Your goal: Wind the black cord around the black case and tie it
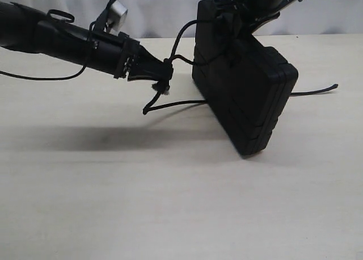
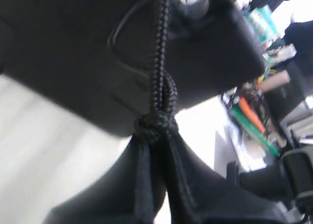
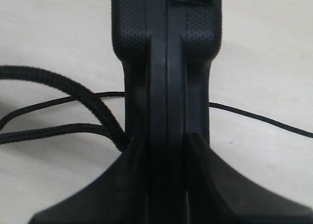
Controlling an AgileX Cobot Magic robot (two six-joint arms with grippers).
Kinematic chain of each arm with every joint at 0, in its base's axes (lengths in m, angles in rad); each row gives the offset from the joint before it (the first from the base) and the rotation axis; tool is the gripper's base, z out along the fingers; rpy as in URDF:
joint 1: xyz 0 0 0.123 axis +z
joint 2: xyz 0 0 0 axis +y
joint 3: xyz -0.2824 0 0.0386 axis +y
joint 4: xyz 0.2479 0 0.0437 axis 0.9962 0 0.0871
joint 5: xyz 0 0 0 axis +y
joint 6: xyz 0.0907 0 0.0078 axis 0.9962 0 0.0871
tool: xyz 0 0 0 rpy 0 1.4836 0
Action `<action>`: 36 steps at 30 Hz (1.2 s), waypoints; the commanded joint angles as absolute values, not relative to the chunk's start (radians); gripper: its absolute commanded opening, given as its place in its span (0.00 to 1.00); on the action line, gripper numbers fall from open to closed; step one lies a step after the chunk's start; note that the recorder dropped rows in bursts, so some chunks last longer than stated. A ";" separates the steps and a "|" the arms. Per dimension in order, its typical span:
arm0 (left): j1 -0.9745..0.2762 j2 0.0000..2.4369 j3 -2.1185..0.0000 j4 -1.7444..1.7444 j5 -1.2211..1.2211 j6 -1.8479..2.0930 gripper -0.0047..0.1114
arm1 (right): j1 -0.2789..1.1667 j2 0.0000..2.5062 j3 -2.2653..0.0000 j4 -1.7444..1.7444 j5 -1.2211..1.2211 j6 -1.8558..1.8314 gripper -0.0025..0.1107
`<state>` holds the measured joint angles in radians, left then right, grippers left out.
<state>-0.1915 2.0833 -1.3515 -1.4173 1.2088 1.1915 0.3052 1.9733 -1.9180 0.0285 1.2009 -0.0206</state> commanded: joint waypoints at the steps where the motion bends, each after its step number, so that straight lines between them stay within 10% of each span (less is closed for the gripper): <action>1: -0.207 2.082 -1.352 -1.502 1.221 1.207 0.04 | 0.316 1.975 -1.905 0.045 1.221 -0.030 0.06; 22: -0.243 2.082 -1.352 -1.286 1.221 1.076 0.04 | 0.316 1.975 -1.905 0.030 1.221 -0.030 0.06; 36: -0.309 2.084 -1.350 -0.354 1.140 1.127 0.04 | 0.316 1.975 -1.905 0.030 1.221 -0.032 0.06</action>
